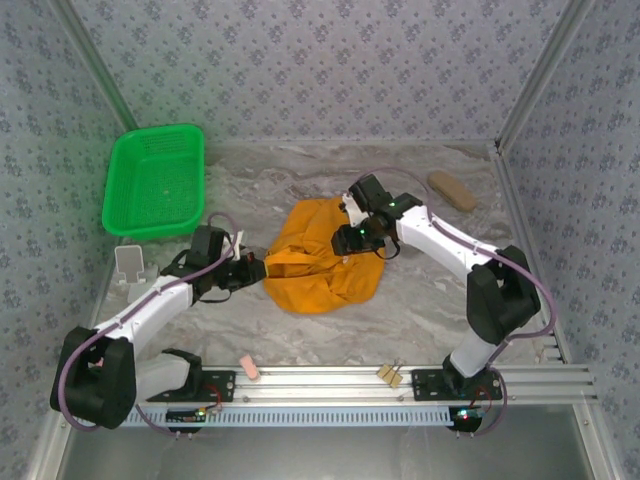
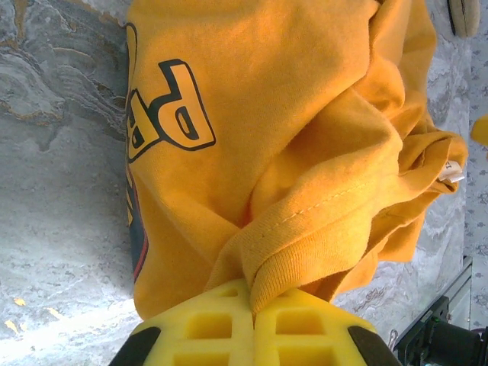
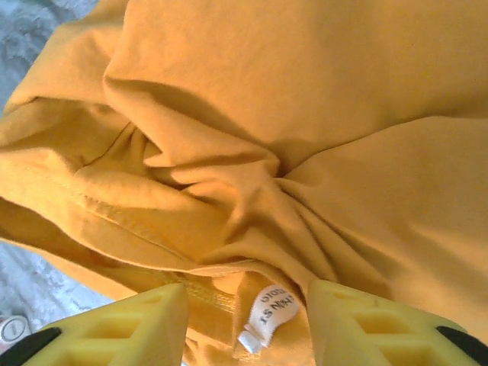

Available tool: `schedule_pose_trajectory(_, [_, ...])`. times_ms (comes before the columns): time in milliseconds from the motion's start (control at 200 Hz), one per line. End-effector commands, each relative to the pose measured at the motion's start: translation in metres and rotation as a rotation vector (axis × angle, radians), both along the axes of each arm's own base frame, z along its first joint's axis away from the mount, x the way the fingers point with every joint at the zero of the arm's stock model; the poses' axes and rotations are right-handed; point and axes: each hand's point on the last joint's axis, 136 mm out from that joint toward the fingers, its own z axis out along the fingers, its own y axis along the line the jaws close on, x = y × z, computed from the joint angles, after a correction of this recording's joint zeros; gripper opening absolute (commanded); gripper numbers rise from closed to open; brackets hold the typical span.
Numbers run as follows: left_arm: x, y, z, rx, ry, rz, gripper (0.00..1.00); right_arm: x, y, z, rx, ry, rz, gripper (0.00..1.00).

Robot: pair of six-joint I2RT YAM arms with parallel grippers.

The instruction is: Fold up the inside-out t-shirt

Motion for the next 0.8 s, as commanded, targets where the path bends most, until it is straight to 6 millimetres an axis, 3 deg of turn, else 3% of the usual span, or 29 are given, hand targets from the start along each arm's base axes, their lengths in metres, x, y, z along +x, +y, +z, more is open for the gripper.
schedule_pose_trajectory(0, [0.002, -0.004, 0.003, -0.030, -0.005, -0.012, 0.00, -0.011, 0.009, -0.010, 0.024, 0.073, 0.077, 0.42])
schedule_pose_trajectory(115, [0.002, -0.004, 0.005, -0.031, -0.010, -0.013, 0.00, -0.008, 0.003, -0.023, -0.037, 0.083, 0.064, 0.41])
schedule_pose_trajectory(200, [0.002, -0.004, 0.005, -0.030, -0.011, -0.014, 0.00, -0.008, -0.002, -0.028, -0.080, 0.074, 0.069, 0.50])
schedule_pose_trajectory(530, [0.003, -0.004, 0.002, -0.027, -0.001, -0.016, 0.00, -0.006, -0.007, -0.008, -0.073, 0.002, 0.119, 0.54])
schedule_pose_trajectory(794, [0.003, -0.005, 0.002, -0.029, 0.000, -0.020, 0.00, 0.001, -0.013, -0.017, -0.120, -0.023, 0.126, 0.55])
